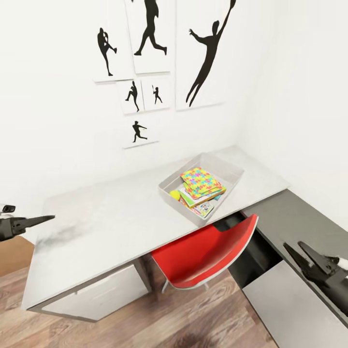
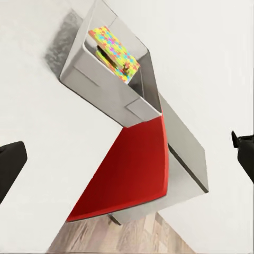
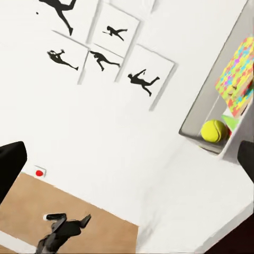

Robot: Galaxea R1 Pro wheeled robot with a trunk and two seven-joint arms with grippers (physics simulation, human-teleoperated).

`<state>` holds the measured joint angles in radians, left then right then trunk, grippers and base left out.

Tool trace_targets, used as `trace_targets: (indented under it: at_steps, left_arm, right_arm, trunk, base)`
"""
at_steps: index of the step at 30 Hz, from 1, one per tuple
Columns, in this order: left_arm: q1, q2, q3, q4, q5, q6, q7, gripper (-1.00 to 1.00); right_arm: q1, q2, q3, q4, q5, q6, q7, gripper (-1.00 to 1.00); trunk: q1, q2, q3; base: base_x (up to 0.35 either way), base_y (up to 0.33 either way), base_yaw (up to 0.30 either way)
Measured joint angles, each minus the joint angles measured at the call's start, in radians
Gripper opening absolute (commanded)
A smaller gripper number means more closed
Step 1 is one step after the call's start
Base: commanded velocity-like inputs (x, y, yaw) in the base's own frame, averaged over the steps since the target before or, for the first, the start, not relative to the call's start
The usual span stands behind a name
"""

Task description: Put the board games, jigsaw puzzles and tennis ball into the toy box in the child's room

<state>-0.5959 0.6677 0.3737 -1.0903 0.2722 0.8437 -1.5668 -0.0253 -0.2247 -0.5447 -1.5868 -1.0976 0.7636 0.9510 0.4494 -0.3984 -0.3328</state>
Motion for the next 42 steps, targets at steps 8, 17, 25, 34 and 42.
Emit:
trace_targets:
  at_steps: [8, 17, 25, 34, 42]
  left_arm:
    - [0.085, -0.005, 0.003, -0.002, 0.072, 0.0, 0.0, 1.0]
    - [0.089, -0.008, 0.002, -0.002, 0.078, -0.003, 0.0, 1.0]
    - [0.089, -0.008, 0.002, -0.002, 0.078, -0.004, 0.0, 1.0]
    - [0.089, -0.01, 0.002, -0.002, 0.078, -0.004, 0.0, 1.0]
    - [0.089, -0.01, 0.002, -0.002, 0.078, -0.005, 0.0, 1.0]
  right_arm:
    - [0.032, 0.001, 0.051, 0.007, 0.142, -0.143, 0.196, 1.0]
    - [0.033, -0.001, 0.049, 0.061, 0.16, -0.16, 0.198, 1.0]
    - [0.033, 0.001, 0.049, 0.068, 0.161, -0.161, 0.196, 1.0]
    - [0.033, -0.004, 0.049, 0.07, 0.16, -0.161, 0.192, 1.0]
    - [0.033, 0.0, 0.051, 0.07, 0.16, -0.159, 0.161, 1.0]
  trunk:
    - [0.0, 0.0, 0.011]
    - [0.0, 0.0, 0.015]
    - [0.0, 0.0, 0.015]
    - [0.0, 0.0, 0.015]
    - [0.0, 0.0, 0.015]
  base:
    - [-0.12, 0.0, 0.013]
    - [-0.014, 0.0, 0.027]
    - [-0.001, 0.0, 0.001]
    - [0.0, 0.0, 0.0]
    - [0.0, 0.0, -0.011]
